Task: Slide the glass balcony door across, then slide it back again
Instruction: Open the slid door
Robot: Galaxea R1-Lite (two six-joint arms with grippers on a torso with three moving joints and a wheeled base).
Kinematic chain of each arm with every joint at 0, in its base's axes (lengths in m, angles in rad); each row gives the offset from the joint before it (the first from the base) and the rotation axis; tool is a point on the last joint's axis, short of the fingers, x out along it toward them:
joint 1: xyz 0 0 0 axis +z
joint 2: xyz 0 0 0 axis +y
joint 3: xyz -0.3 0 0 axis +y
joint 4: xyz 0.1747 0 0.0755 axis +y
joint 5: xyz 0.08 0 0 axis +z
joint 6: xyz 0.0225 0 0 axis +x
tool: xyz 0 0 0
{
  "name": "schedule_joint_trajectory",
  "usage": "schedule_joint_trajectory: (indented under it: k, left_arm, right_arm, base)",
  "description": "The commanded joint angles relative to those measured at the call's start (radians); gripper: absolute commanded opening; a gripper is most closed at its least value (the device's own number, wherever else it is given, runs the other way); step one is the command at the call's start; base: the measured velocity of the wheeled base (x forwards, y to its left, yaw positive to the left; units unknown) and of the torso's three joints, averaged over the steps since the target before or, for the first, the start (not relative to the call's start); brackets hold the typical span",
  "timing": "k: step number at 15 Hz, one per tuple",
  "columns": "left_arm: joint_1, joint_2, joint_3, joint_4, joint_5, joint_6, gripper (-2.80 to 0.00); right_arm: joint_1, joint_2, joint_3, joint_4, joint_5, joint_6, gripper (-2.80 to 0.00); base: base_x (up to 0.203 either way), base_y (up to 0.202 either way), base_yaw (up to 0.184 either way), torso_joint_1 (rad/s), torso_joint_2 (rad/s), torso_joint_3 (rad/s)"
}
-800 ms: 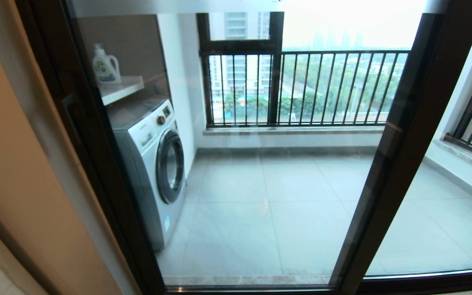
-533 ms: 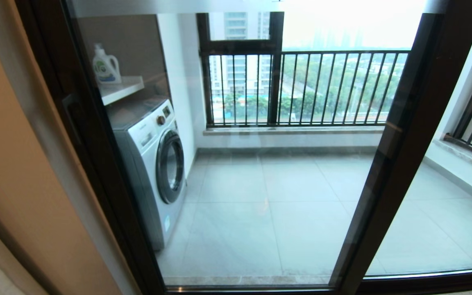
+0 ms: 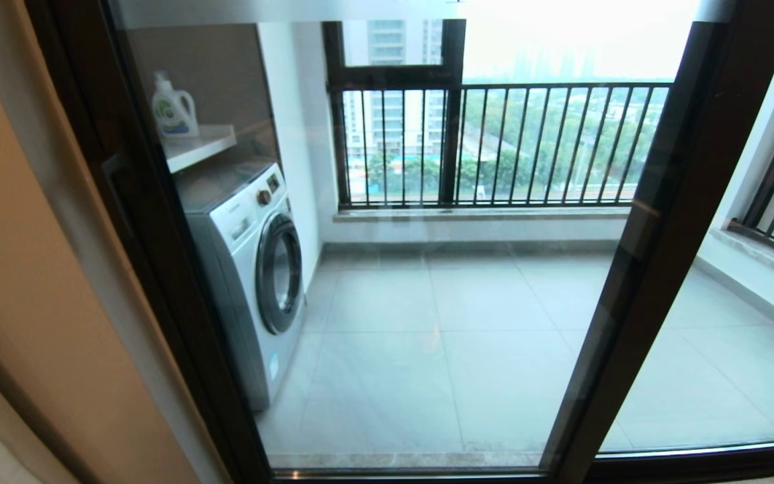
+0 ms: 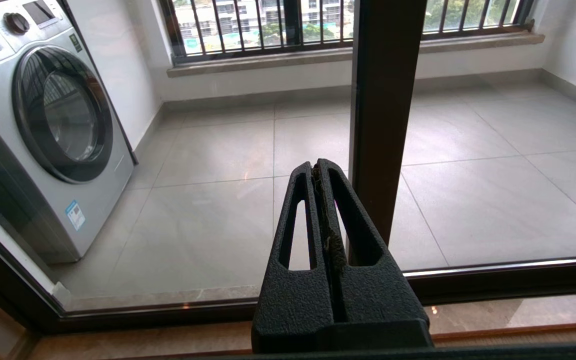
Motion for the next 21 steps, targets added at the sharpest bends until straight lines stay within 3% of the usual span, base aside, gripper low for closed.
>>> schedule_joint_trajectory:
  k: [1, 12, 14, 15, 17, 21]
  left_arm:
    - [0.000, 0.002, 0.002, -0.001, 0.000, 0.000, -2.80]
    - [0.000, 0.002, 0.000, -0.001, -0.005, 0.012, -2.80]
    - [0.000, 0.004, -0.030, 0.007, -0.027, 0.084, -2.80]
    - [0.001, 0.021, -0.066, 0.019, -0.068, 0.112, -2.80]
    - [0.001, 0.110, -0.156, 0.034, -0.146, 0.125, -2.80]
    - [0.001, 0.419, -0.289, -0.014, -0.181, 0.090, -2.80]
  right_arm:
    - [0.000, 0.001, 0.011, 0.000, 0.000, 0.000, -2.80]
    - [0.000, 0.001, 0.011, 0.000, 0.000, 0.000, -2.80]
    - [0.000, 0.001, 0.011, 0.000, 0.000, 0.000, -2.80]
    - [0.000, 0.001, 0.011, 0.000, 0.000, 0.000, -2.80]
    - [0.000, 0.001, 0.012, 0.000, 0.000, 0.000, -2.80]
    - [0.000, 0.001, 0.012, 0.000, 0.000, 0.000, -2.80]
  base:
    - [0.000, 0.000, 0.000, 0.000, 0.00, 0.000]
    - [0.000, 0.000, 0.000, 0.000, 0.00, 0.000]
    - [0.000, 0.000, 0.000, 0.000, 0.00, 0.000]
    - [0.000, 0.000, 0.000, 0.000, 0.00, 0.000]
    - [0.000, 0.000, 0.000, 0.000, 0.00, 0.000]
    - [0.000, 0.000, 0.000, 0.000, 0.00, 0.000]
